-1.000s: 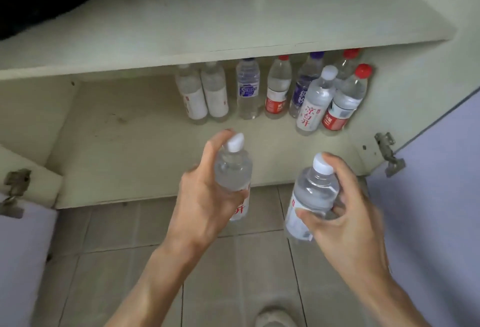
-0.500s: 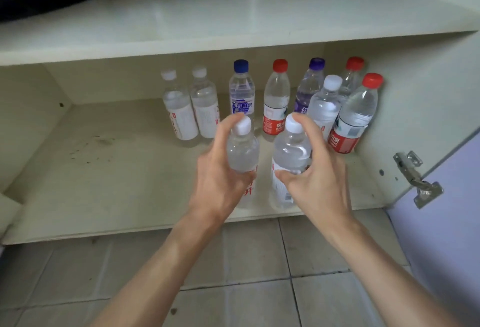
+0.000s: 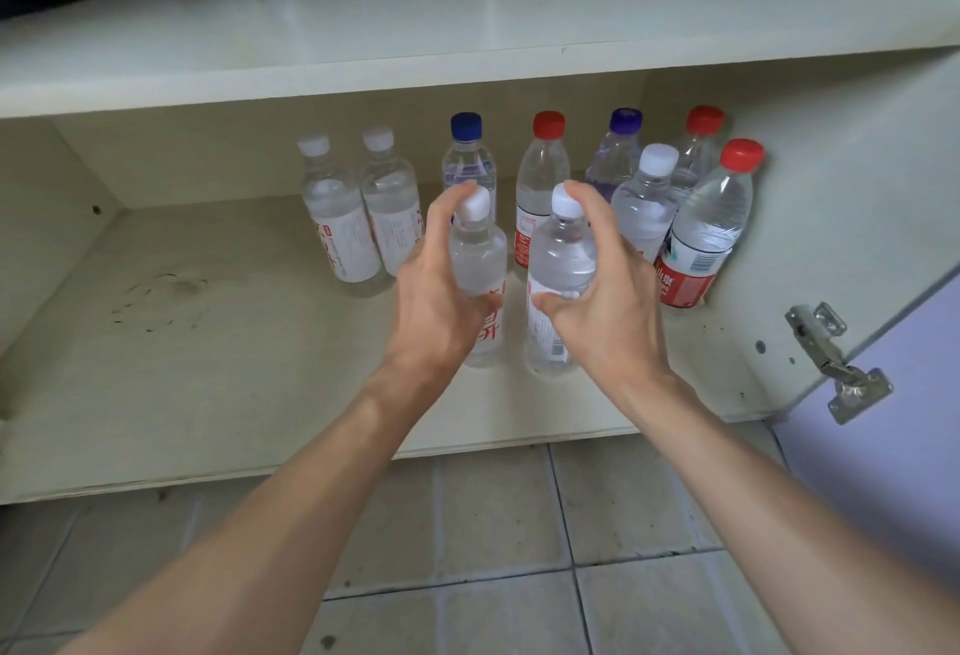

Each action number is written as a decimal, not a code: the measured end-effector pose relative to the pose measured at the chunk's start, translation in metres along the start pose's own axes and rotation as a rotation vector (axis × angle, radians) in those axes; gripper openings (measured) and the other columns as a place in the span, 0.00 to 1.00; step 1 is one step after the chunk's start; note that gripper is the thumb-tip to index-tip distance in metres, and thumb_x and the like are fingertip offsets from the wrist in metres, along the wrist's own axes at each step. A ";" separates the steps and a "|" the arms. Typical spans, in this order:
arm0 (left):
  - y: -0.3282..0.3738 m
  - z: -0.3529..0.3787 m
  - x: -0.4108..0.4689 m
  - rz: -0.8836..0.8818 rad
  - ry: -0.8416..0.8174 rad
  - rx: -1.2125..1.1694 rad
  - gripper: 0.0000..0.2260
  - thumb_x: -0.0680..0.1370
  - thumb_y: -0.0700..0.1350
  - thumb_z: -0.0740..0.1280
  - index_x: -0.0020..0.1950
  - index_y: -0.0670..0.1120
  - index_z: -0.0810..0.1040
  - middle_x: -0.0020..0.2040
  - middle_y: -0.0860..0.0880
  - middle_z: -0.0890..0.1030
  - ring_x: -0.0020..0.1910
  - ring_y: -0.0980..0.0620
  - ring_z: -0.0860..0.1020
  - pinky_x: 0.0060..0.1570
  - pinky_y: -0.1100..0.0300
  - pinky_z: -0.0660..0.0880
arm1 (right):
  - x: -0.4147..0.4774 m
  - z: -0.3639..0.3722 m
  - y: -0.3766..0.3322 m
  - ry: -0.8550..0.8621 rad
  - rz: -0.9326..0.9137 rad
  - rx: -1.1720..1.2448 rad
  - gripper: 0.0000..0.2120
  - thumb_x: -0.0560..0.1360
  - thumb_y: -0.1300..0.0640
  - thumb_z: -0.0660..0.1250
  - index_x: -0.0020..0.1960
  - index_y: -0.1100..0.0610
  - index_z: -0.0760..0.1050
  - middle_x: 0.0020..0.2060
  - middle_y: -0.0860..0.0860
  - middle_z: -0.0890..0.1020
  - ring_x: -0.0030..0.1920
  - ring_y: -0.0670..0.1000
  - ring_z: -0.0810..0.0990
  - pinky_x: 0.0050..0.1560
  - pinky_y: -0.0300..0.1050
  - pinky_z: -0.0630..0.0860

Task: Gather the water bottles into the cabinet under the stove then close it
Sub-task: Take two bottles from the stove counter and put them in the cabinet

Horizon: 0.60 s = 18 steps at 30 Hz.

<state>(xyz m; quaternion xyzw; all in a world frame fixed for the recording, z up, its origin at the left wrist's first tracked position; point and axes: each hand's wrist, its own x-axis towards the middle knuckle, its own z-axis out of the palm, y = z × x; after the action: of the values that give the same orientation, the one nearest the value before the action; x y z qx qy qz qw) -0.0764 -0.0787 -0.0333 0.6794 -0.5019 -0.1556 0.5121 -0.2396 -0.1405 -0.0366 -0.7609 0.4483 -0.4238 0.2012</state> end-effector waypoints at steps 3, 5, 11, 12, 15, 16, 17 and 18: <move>-0.005 0.005 0.011 0.005 0.006 0.025 0.47 0.72 0.33 0.83 0.78 0.68 0.64 0.59 0.52 0.82 0.54 0.47 0.83 0.56 0.45 0.85 | 0.012 0.007 0.004 0.003 0.001 -0.007 0.50 0.69 0.62 0.82 0.78 0.34 0.60 0.59 0.52 0.83 0.55 0.57 0.82 0.56 0.58 0.82; -0.008 0.007 0.019 0.007 -0.002 0.029 0.48 0.72 0.34 0.83 0.78 0.70 0.63 0.59 0.50 0.83 0.54 0.45 0.84 0.56 0.43 0.85 | 0.021 0.011 0.005 -0.001 -0.005 -0.021 0.50 0.69 0.63 0.82 0.78 0.34 0.59 0.58 0.52 0.83 0.53 0.57 0.82 0.54 0.58 0.82; -0.016 0.012 0.040 0.027 -0.009 0.038 0.50 0.71 0.33 0.83 0.79 0.68 0.62 0.61 0.49 0.81 0.56 0.45 0.83 0.57 0.42 0.85 | 0.040 0.023 0.010 0.012 -0.024 -0.072 0.49 0.70 0.63 0.82 0.78 0.36 0.59 0.55 0.53 0.83 0.49 0.58 0.82 0.52 0.56 0.82; -0.017 0.013 0.043 0.028 -0.007 0.039 0.50 0.70 0.33 0.83 0.79 0.68 0.62 0.62 0.49 0.81 0.56 0.45 0.83 0.58 0.42 0.84 | 0.042 0.024 0.011 0.016 -0.017 -0.070 0.49 0.70 0.63 0.82 0.79 0.35 0.59 0.56 0.53 0.83 0.50 0.58 0.82 0.53 0.56 0.82; -0.019 0.015 0.050 0.031 -0.004 0.038 0.51 0.70 0.33 0.84 0.79 0.68 0.62 0.66 0.49 0.78 0.58 0.46 0.81 0.60 0.43 0.83 | 0.047 0.029 0.013 0.013 0.001 -0.068 0.50 0.71 0.62 0.82 0.79 0.34 0.57 0.58 0.53 0.82 0.51 0.59 0.82 0.55 0.57 0.81; -0.020 0.015 0.052 0.035 0.001 0.041 0.51 0.70 0.34 0.84 0.79 0.68 0.62 0.67 0.49 0.77 0.60 0.47 0.80 0.61 0.44 0.83 | 0.048 0.030 0.014 0.012 0.003 -0.075 0.50 0.71 0.63 0.82 0.79 0.34 0.57 0.58 0.53 0.82 0.51 0.59 0.82 0.54 0.57 0.81; -0.020 0.015 0.053 0.039 0.006 0.044 0.51 0.69 0.34 0.84 0.80 0.67 0.63 0.68 0.49 0.77 0.61 0.47 0.79 0.62 0.44 0.82 | 0.050 0.032 0.014 0.014 0.004 -0.080 0.50 0.71 0.63 0.82 0.79 0.34 0.57 0.58 0.54 0.82 0.51 0.59 0.82 0.54 0.57 0.81; -0.021 0.015 0.054 0.040 0.009 0.045 0.50 0.69 0.34 0.84 0.79 0.66 0.63 0.68 0.49 0.76 0.61 0.47 0.78 0.63 0.44 0.82 | 0.051 0.033 0.014 0.018 0.009 -0.082 0.50 0.71 0.63 0.82 0.79 0.34 0.57 0.57 0.53 0.82 0.51 0.59 0.81 0.54 0.57 0.81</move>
<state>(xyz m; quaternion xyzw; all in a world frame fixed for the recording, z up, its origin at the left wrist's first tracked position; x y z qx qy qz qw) -0.0522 -0.1331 -0.0408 0.6814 -0.5163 -0.1309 0.5020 -0.2076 -0.1939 -0.0411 -0.7628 0.4703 -0.4109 0.1678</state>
